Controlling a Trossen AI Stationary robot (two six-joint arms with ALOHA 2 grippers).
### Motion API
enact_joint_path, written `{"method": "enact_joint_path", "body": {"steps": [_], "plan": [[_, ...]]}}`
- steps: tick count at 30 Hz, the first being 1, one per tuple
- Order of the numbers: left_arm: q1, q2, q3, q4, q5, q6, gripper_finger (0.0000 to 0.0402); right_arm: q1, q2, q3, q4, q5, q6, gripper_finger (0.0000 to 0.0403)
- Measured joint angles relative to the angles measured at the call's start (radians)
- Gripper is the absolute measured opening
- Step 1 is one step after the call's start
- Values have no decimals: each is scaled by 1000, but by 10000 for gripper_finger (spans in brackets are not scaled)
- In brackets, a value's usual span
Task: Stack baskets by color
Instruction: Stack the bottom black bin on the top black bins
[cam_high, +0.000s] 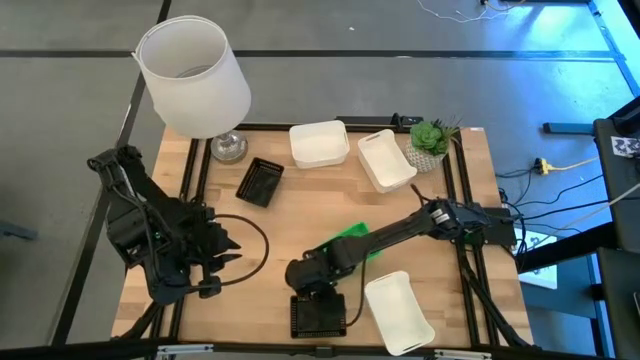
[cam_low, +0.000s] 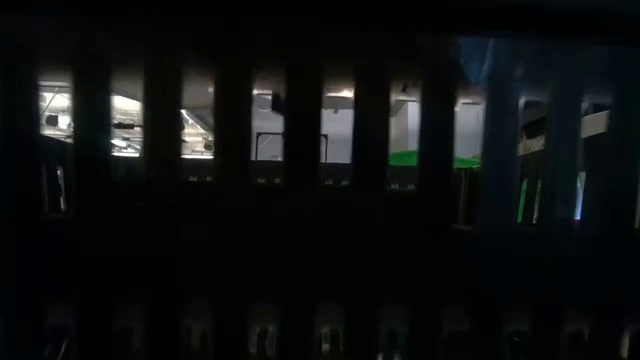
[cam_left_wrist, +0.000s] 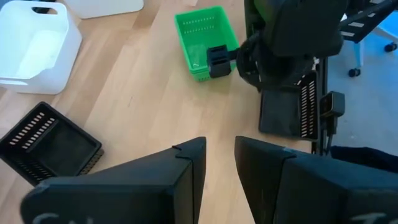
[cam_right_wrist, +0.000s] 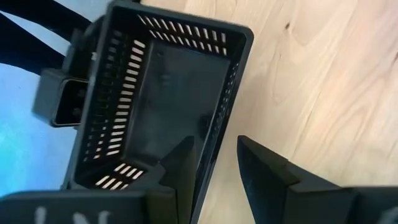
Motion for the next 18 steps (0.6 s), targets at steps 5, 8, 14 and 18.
{"method": "enact_joint_path", "body": {"steps": [5,8,14,18], "plan": [[0,0,0,-9,0,0,77,0,29,0,7,0,2,119],[0,0,0,-11,0,0,77,0,46,0,11,0,1,119],[0,0,0,-11,0,0,77,0,93,-1,20,1,2,119],[0,0,0,-11,0,0,77,0,120,-1,42,1,8,115]]}}
